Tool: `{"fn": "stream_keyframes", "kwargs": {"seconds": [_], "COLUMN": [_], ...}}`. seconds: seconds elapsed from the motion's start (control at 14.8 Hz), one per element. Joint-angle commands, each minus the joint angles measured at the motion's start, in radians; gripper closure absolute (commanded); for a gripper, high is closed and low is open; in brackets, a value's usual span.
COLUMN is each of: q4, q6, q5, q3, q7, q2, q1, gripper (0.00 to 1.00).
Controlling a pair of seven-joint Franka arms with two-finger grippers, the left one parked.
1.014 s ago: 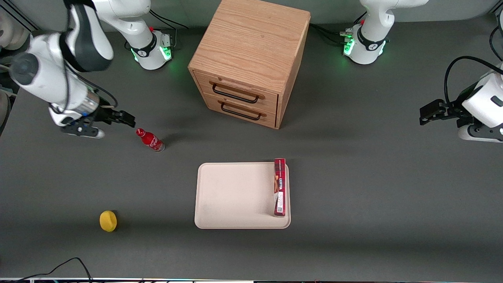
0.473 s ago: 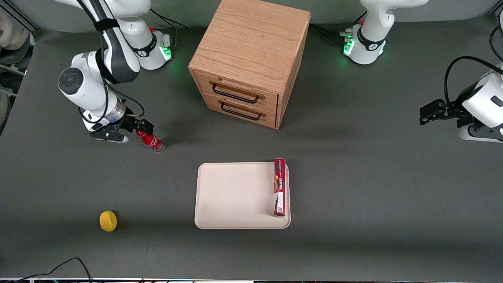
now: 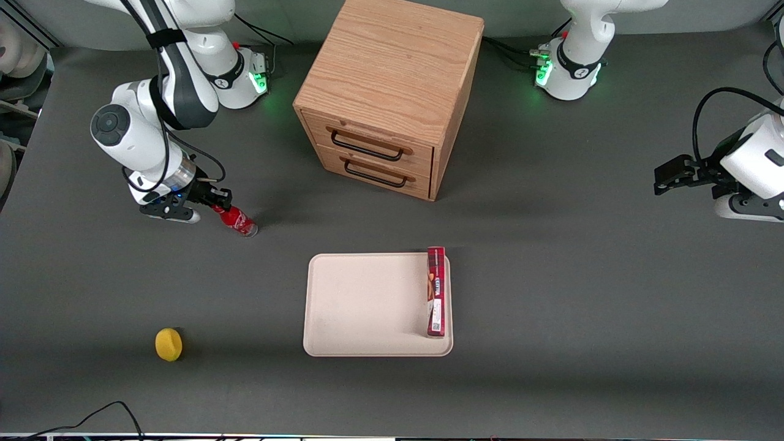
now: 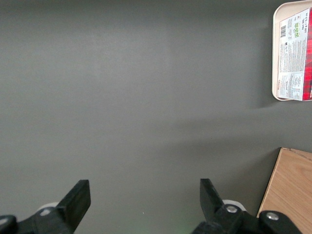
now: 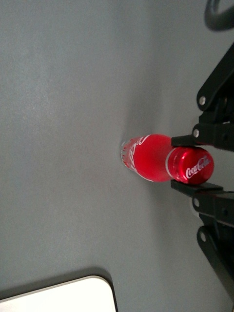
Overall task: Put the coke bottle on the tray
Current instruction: 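Lower the right gripper around the bottle and close it, then lift the bottle and carry it toward the cream tray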
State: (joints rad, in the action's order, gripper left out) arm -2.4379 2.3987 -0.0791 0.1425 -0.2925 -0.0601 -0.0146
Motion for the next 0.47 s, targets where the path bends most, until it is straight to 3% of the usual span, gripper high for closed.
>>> {"fn": "stream_keyframes", "kwargs": {"seconds": [0.0, 0.14, 0.27, 0.41], "q4": [0.02, 0.136, 0.354, 0.607], "q6": [-0.042, -0.216, -0.463, -0.677], "q5": [-0.007, 0.011, 0.062, 0.07], "q3": [0.014, 0.005, 0.0, 0.0], "q7": [-0.005, 0.001, 0.0, -0.002], "q2": [-0.067, -0.096, -0.087, -0.025], "q1": [0.001, 0.004, 0.005, 0.002], "gripper": [1.0, 1.0, 1.0, 1.0]}}
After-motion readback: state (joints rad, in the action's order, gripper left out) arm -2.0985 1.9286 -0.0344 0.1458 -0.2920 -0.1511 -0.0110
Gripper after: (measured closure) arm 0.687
